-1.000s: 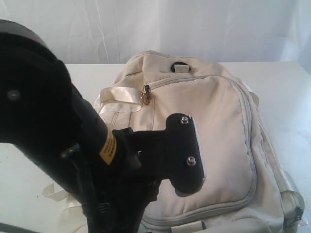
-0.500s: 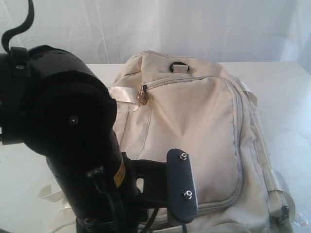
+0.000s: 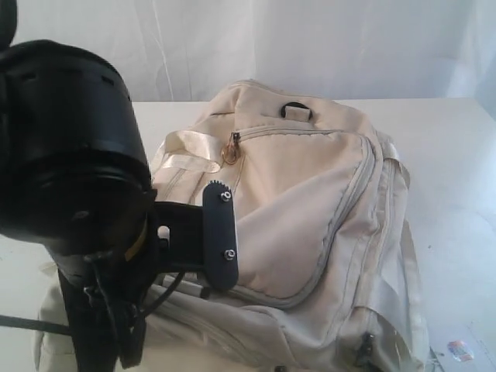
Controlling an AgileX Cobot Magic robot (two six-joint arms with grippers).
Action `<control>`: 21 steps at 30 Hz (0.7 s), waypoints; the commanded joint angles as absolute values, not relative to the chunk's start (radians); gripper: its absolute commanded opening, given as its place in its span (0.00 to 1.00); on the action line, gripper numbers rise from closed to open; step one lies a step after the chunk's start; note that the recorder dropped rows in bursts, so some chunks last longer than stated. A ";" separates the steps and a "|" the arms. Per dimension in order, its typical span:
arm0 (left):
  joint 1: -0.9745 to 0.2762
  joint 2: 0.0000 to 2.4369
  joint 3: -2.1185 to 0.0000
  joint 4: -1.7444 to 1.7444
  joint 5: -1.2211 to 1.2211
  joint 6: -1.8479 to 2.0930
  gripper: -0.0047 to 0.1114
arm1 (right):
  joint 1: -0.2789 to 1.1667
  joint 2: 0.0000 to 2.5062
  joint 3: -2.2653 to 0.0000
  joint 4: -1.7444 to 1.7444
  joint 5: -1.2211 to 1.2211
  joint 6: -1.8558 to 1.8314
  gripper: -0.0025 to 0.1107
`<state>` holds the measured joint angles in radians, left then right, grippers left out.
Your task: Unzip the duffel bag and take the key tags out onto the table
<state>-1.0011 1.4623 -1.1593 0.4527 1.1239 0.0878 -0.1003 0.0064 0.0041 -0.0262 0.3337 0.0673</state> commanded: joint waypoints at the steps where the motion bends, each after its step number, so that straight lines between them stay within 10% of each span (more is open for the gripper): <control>1: -0.989 1.428 -1.110 0.594 1.221 0.055 0.04 | -0.101 0.000 0.000 -0.030 0.320 0.063 0.02; 21: -0.791 1.255 -0.904 0.515 1.171 0.039 0.04 | -0.101 0.000 0.000 0.000 0.053 0.116 0.02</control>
<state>-0.8017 1.2742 -0.9302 0.5149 1.1149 0.0566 -0.1003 0.0064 0.0041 -0.0240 0.2584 0.0723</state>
